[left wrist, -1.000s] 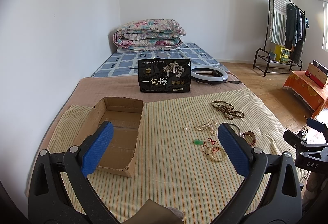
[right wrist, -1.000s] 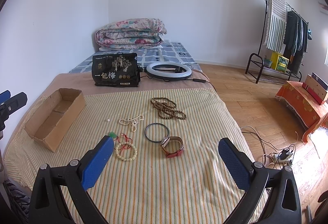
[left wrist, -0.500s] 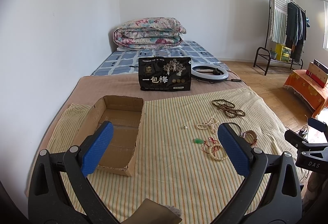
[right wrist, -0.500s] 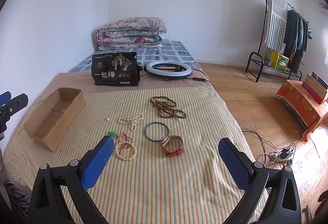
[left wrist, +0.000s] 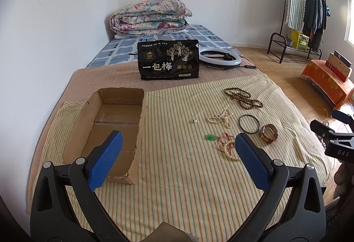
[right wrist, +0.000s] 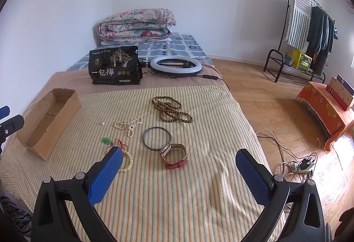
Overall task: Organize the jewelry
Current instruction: 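Close the left tool on the cream bead bracelet while the right tool grasps the brown-strap watch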
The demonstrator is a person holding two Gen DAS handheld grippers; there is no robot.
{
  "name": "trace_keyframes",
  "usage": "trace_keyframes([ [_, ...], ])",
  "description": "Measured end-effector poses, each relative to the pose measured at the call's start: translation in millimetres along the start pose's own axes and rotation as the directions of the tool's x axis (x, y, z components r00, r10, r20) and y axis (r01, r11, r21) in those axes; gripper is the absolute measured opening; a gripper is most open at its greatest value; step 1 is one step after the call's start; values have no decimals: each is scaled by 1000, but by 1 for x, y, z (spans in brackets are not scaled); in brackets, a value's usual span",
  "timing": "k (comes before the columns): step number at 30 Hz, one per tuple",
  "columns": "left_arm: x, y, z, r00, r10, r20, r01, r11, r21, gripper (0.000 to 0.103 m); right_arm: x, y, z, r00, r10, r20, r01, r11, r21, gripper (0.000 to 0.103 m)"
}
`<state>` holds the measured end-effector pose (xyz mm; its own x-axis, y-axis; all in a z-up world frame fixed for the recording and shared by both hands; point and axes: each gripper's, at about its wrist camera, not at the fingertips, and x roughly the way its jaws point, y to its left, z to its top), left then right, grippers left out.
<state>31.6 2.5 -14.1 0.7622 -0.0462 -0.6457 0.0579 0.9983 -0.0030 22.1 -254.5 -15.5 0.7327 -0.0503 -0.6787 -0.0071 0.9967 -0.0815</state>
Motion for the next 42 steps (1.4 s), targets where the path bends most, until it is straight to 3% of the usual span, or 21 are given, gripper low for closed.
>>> trace_keyframes([
  [5,18,-5,-5,998,-39,-42,39,999,10,101,21,-10,9,999,-27,-41,25,998,-55,102],
  [11,43,-19,-10,986,-110,-127,112,994,9,82,54,-34,16,993,-2,-121,-1,1000,-27,92],
  [26,108,-56,-30,912,-240,-332,232,971,-64,54,120,-38,16,972,52,-230,-76,992,-96,73],
  [30,127,-63,-34,885,-274,-375,254,962,-103,48,131,-31,17,967,64,-247,-97,988,-122,71],
  [37,156,-72,-46,843,-306,-442,246,951,-189,38,147,-25,14,955,70,-286,-119,981,-155,66],
  [42,172,-75,-48,831,-312,-460,230,947,-225,36,158,-27,10,947,76,-311,-127,981,-146,59],
])
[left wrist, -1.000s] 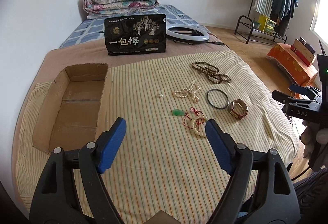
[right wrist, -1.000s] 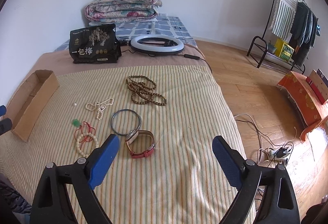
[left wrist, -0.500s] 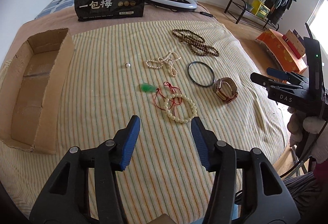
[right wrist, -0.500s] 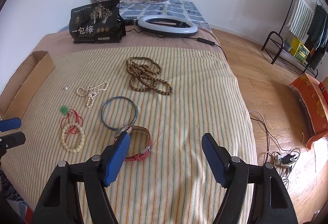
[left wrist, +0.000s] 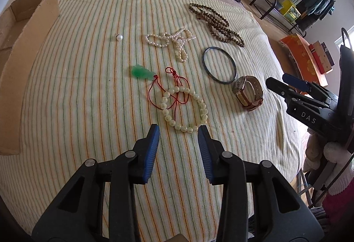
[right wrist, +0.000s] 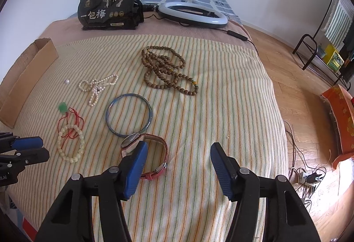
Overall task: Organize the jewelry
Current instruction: 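Close the left tool on the cream bead bracelet while the right tool grasps the brown-strap watch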
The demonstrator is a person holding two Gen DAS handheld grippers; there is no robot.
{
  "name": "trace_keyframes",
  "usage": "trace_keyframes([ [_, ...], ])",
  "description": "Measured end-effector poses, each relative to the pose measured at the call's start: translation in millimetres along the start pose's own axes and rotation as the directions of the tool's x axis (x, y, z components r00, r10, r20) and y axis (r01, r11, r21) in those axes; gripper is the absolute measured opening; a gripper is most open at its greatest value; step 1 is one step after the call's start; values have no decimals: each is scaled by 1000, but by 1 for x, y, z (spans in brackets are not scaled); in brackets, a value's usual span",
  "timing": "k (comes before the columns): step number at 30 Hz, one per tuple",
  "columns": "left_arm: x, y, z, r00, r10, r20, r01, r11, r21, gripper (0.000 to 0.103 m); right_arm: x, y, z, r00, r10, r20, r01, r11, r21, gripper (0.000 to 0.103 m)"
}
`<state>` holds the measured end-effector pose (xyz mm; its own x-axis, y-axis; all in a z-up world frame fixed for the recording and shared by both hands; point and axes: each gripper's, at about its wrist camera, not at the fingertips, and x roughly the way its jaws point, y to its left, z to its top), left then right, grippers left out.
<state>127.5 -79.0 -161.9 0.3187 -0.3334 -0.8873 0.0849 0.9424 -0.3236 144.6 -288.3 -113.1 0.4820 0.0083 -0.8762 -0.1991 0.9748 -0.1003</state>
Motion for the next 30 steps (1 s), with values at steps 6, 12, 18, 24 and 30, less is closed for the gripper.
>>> trace_keyframes([
  [6,15,4,7,1000,21,-14,-22,999,-31,31,9,0,1,1000,11,-10,-11,1000,2,54],
  [12,26,13,8,999,28,-38,-30,998,-57,26,19,-2,1,999,37,-34,-36,999,22,51],
  [18,32,16,11,999,19,-47,-21,998,-55,16,27,-3,1,996,63,-55,-61,997,40,46],
  [24,33,18,11,999,18,-48,-20,998,-52,6,39,-2,1,992,88,-86,-83,995,63,43],
  [30,29,19,9,999,16,-42,-18,999,-48,5,53,-3,-4,984,125,-124,-115,990,87,31],
])
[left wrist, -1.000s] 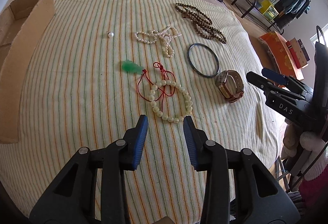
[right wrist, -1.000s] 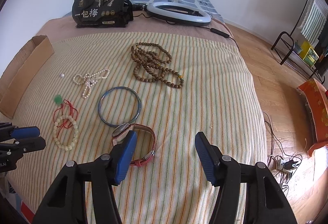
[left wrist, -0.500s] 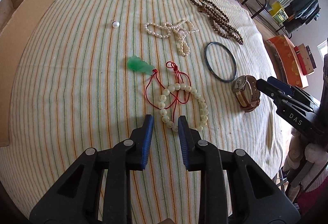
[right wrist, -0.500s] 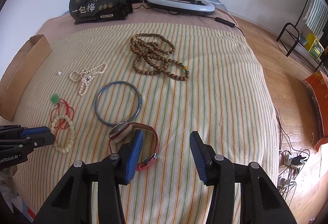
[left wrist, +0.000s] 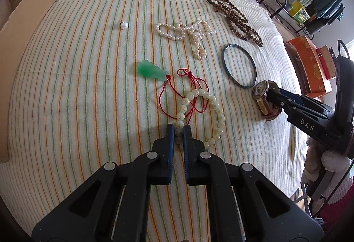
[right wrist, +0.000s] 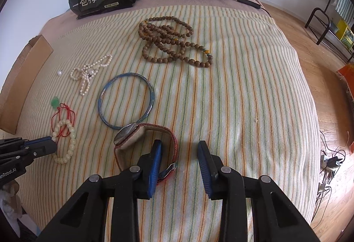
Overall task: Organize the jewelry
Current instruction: 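Close the left tool on the cream bead bracelet while the right tool grasps the brown-strap watch, then lift the bead bracelet with the left tool while the right tool carries the watch to the box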
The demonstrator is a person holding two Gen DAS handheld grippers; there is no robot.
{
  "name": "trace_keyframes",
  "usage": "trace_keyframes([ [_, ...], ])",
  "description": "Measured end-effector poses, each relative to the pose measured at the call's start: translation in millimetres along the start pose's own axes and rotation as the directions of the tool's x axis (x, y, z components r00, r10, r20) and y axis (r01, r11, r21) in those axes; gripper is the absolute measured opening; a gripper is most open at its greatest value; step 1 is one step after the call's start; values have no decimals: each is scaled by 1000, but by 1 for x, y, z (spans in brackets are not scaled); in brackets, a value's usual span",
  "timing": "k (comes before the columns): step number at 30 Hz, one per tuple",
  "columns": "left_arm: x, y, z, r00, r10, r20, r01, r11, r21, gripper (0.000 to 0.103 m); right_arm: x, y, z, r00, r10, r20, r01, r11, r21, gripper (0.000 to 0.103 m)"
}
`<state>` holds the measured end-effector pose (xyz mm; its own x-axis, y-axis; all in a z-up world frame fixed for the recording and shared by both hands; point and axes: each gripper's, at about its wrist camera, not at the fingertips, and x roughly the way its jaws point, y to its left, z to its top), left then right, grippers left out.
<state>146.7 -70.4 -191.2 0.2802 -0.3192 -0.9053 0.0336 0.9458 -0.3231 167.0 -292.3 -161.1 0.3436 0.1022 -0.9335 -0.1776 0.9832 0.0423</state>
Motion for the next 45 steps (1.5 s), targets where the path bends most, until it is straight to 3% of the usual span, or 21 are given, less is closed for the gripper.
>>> trace_keyframes([
  [4,-5,0,-2,1000,-1,10,1,1000,0,5,-2,-1,1,1000,27,5,-27,1000,13,9],
  [6,-9,-1,-3,1000,-4,19,4,1000,5,5,-5,-1,1,1000,28,13,-28,1000,13,5],
  [16,-44,-7,-6,995,-40,93,36,998,43,5,-33,9,2,997,-4,77,5,1000,-18,4],
  [27,-90,5,-5,978,-61,199,52,997,49,5,-75,25,6,985,-25,173,29,999,-18,4],
  [36,-135,34,1,949,-52,312,49,999,16,5,-97,69,12,972,-5,236,24,997,-78,4],
  [45,-175,75,2,914,-17,405,39,998,-46,5,-107,136,22,959,83,271,-37,984,-172,4],
])
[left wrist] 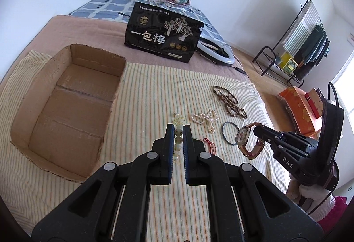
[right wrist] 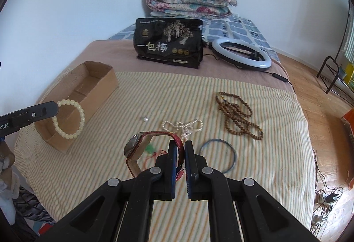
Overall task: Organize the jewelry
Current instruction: 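Lift the bead bracelet with the left tool while the right tool carries the watch to the box, then open the left tool over the box while the right tool releases the watch inside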
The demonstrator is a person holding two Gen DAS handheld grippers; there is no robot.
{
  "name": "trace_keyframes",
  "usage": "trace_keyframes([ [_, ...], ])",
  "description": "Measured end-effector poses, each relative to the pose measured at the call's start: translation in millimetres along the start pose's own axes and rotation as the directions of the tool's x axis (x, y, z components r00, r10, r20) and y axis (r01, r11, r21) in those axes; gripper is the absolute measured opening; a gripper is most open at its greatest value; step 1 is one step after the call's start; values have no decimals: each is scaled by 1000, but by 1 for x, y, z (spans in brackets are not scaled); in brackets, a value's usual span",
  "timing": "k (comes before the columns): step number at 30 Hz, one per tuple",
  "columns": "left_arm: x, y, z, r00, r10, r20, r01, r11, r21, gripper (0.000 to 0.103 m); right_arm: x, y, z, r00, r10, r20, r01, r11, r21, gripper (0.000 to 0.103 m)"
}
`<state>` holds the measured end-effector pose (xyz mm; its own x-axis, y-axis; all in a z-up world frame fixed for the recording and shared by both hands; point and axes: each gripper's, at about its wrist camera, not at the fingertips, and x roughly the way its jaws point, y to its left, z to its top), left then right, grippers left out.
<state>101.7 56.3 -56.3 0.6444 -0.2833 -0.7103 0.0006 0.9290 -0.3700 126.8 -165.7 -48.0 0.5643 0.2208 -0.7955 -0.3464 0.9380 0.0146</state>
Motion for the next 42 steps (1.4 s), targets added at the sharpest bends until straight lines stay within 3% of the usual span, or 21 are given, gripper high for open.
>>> trace_keyframes([
  [14,-35,84,8,990,119,78,-109,986,-123,5,26,93,37,990,140,24,-137,985,-109,4],
  [24,-38,137,-5,977,204,58,-191,965,-180,5,59,148,57,978,209,10,-205,968,-147,4],
  [39,-31,162,-9,966,258,24,-249,949,-195,5,110,192,71,965,259,-32,-261,956,-136,6],
  [42,-28,161,-9,964,267,19,-259,948,-187,5,114,194,71,964,264,-38,-267,954,-136,13],
])
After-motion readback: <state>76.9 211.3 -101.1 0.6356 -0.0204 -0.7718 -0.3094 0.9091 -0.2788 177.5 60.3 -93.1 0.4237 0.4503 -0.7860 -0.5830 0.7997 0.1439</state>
